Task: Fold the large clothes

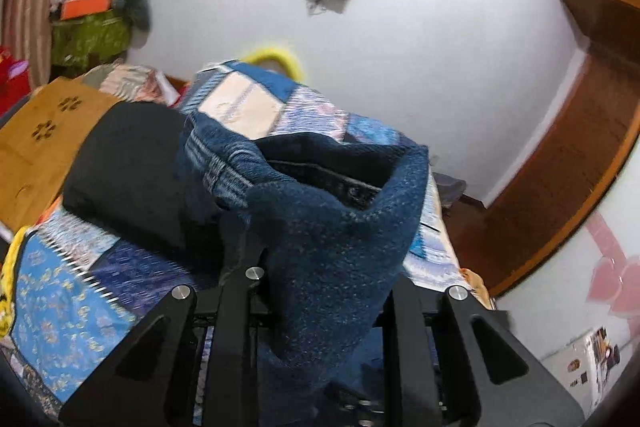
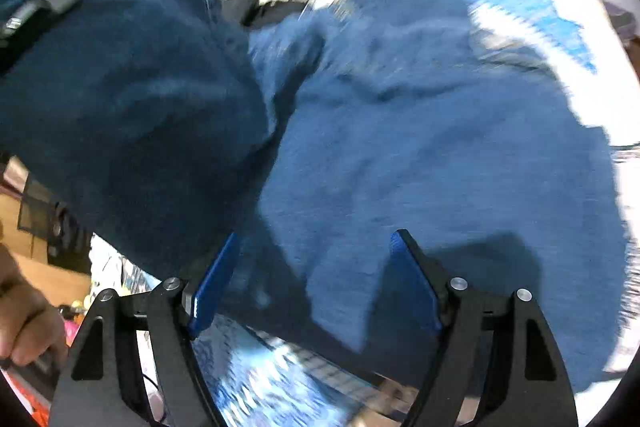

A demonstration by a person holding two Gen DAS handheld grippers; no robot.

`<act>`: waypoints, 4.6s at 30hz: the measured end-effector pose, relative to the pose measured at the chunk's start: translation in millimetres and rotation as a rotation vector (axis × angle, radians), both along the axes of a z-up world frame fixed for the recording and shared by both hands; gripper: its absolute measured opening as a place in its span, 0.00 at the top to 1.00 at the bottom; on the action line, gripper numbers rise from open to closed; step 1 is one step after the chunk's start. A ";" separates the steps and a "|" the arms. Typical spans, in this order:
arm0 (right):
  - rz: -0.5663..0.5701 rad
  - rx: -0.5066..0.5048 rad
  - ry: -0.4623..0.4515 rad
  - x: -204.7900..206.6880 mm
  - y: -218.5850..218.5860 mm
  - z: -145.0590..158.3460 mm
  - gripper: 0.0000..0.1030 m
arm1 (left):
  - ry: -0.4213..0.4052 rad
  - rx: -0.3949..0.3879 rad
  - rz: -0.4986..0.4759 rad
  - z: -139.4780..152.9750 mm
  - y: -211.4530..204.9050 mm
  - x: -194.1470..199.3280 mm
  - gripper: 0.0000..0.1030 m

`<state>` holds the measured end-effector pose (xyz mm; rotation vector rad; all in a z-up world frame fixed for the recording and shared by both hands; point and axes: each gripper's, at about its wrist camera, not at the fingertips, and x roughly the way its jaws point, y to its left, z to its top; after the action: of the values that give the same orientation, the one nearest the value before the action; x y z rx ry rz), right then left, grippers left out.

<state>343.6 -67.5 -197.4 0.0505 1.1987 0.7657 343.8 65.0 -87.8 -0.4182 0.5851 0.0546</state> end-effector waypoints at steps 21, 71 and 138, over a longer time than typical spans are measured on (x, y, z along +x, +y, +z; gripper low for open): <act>-0.429 -0.111 -0.070 -25.2 -221.6 36.5 0.27 | 0.332 0.363 -0.572 -109.5 -209.3 13.1 0.66; -0.193 -0.128 -0.081 19.3 -107.0 20.2 0.22 | 0.387 0.257 -0.254 -112.5 -21.1 4.6 0.13; 0.124 0.239 -0.177 99.6 153.5 132.7 0.71 | 0.044 -0.036 -0.205 68.2 235.9 16.7 0.67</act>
<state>443.2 86.0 -64.7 0.1044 0.9444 0.9998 360.6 300.9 -19.6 -0.3911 0.6705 -0.1433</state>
